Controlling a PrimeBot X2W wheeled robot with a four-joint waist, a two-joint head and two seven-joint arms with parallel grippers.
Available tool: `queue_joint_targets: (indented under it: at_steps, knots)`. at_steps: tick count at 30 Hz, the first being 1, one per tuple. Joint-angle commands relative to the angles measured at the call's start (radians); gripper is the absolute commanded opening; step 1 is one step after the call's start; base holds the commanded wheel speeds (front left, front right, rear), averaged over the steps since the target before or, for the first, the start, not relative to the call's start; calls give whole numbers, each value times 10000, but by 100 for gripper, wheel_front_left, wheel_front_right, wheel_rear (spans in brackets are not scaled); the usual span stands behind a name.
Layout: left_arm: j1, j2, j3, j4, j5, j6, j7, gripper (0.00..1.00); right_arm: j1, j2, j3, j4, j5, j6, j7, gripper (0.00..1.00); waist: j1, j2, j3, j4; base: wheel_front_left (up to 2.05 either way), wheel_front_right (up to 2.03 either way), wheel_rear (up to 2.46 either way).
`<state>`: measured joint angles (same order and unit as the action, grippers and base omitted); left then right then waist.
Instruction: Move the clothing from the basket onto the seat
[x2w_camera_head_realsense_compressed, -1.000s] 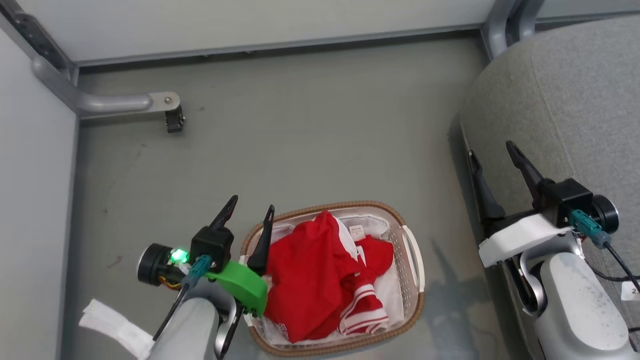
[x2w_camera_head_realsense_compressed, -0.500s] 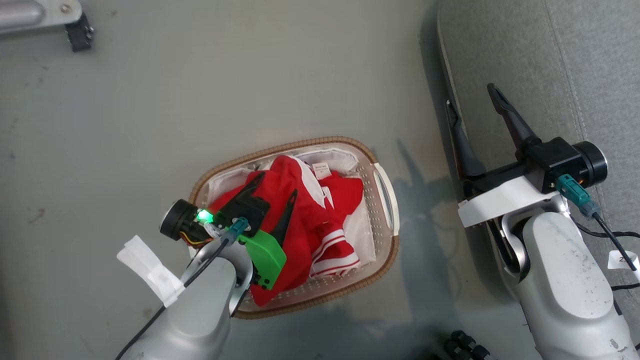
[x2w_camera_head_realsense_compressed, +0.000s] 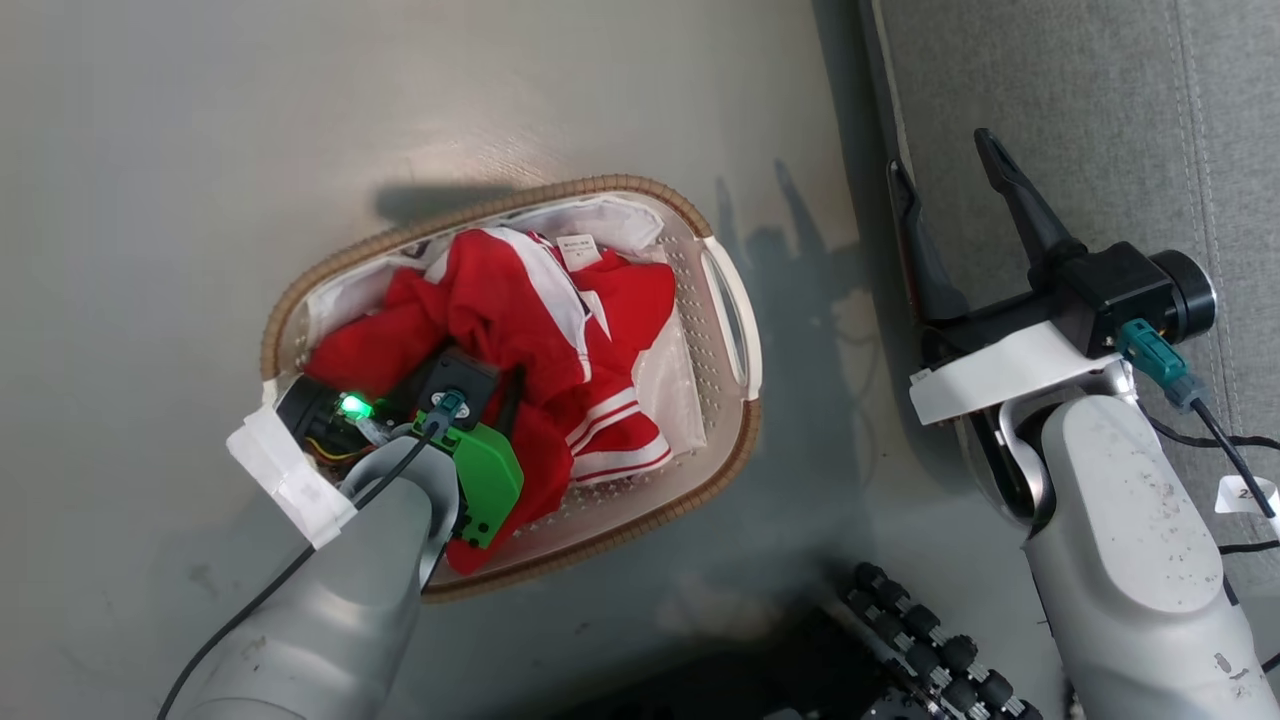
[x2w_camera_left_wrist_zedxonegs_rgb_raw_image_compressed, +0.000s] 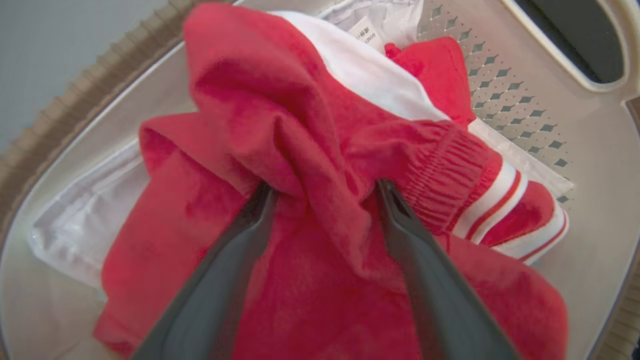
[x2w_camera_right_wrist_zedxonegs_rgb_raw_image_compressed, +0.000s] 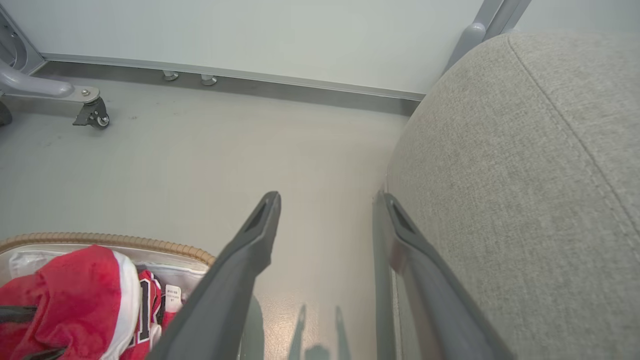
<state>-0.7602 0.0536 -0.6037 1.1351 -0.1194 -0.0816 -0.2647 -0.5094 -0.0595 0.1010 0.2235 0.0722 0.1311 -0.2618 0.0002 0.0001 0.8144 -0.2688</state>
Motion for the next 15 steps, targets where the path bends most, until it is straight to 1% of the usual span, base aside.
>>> queue_joint_targets:
  at_steps: [1,2,5,6,7,11,15]
  knots:
    - [-262,29,-30,188,-2,86,5,100,-149,25,-30,20,53,-6,-45,100,-2,-1,409,-229,0,0,0]
    - [-322,24,-51,365,-33,124,5,100,-146,31,-24,42,56,-6,-45,100,-2,-1,434,-211,0,0,0]
    - [-397,2,-127,662,-183,22,7,100,-196,43,-4,94,64,-6,-45,100,-2,-1,416,-150,0,0,0]
    - [-401,-1,-168,697,-219,-41,6,84,-197,42,5,105,50,-6,-45,100,-2,-1,357,-115,0,0,0]
    - [-418,-10,-194,618,-268,-84,4,1,-192,39,57,106,-38,-6,-45,100,-2,-1,308,-84,0,0,0]
    - [-143,-16,-286,313,-449,-220,6,0,-163,9,-13,101,-159,-6,-45,100,-2,-1,-77,44,0,0,0]
    - [181,-10,-390,-155,-680,-274,6,0,2,10,-100,176,-129,-6,-45,100,-2,-1,-703,183,0,0,0]
